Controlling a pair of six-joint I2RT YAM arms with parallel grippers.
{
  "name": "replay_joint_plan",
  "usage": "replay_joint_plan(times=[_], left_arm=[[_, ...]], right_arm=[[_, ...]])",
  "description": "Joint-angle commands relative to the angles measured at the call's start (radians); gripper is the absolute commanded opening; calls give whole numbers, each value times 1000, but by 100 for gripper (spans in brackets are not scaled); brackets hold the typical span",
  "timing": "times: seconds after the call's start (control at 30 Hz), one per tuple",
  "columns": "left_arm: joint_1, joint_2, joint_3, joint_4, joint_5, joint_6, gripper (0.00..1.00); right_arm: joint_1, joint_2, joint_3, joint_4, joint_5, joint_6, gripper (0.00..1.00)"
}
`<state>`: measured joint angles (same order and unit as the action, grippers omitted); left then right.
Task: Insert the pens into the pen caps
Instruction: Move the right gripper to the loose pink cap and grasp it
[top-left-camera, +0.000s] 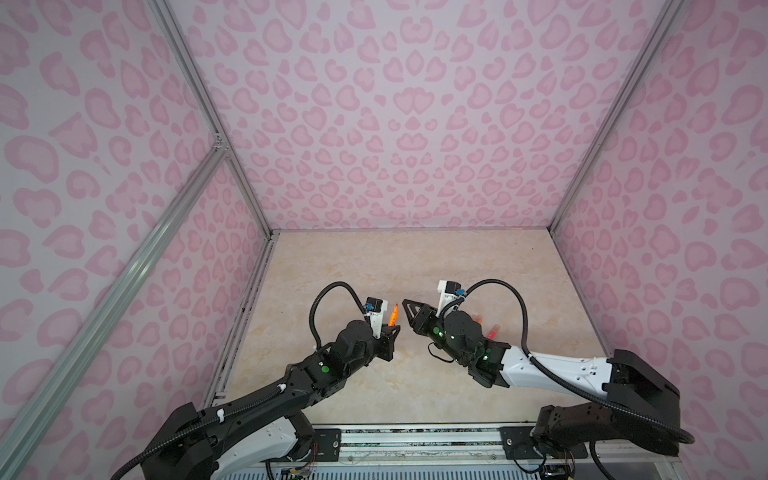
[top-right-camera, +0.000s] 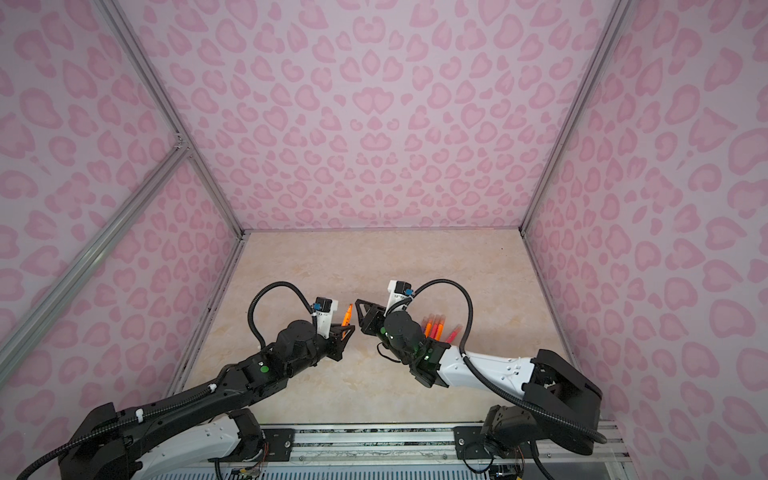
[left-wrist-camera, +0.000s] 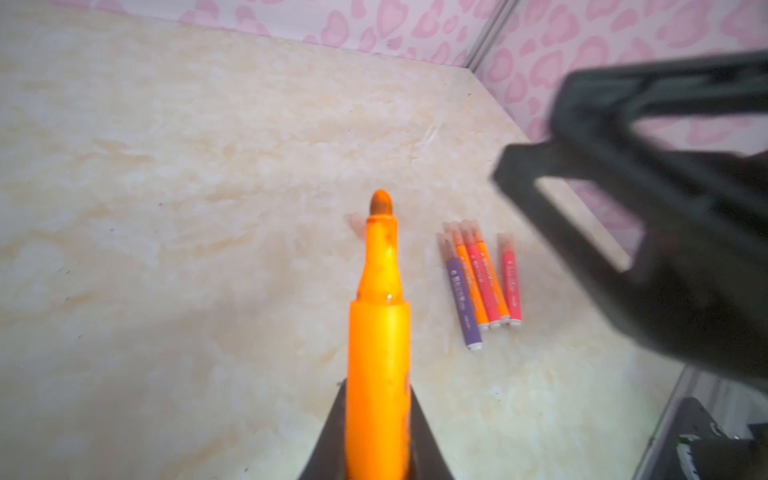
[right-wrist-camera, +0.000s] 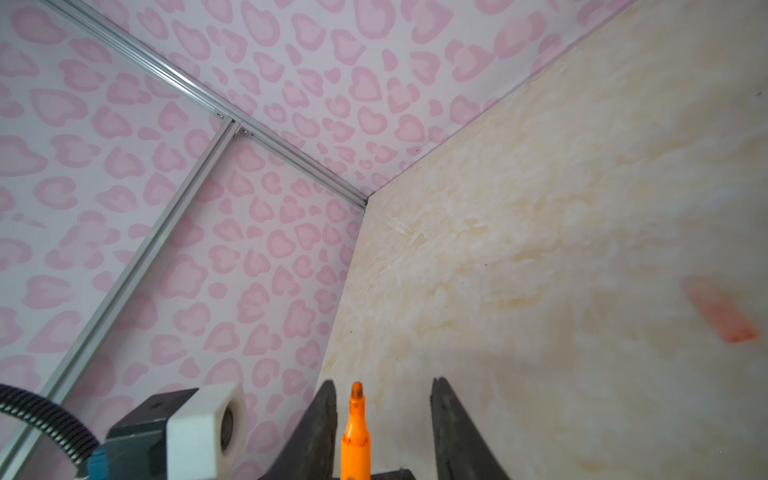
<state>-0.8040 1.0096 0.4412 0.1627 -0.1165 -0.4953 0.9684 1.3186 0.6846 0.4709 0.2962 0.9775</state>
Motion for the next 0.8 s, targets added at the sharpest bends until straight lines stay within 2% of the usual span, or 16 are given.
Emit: replay_joint_plan(times=[0.0, 0.17, 0.27, 0.43, 0.57, 0.77], left_arm=[[36, -8, -39, -3, -29, -35, 3], [72, -16, -78, -6, -22, -50, 3], [77, -16, -84, -10, -22, -52, 3], [76, -2, -87, 2, 16, -48, 3], [75, -3, -89, 3, 17, -45, 3], [77, 7, -80, 7, 18, -43, 3]], right_arm=[[-56, -17, 18, -252, 131, -112, 43], [-187, 120, 145, -445, 88, -230, 44], [-211, 257, 299, -594, 115, -298, 44], [-248, 497, 550, -807, 71, -388, 39], [-270, 600, 606, -821, 4, -424, 37], [-272, 635, 600, -779, -79, -452, 37]])
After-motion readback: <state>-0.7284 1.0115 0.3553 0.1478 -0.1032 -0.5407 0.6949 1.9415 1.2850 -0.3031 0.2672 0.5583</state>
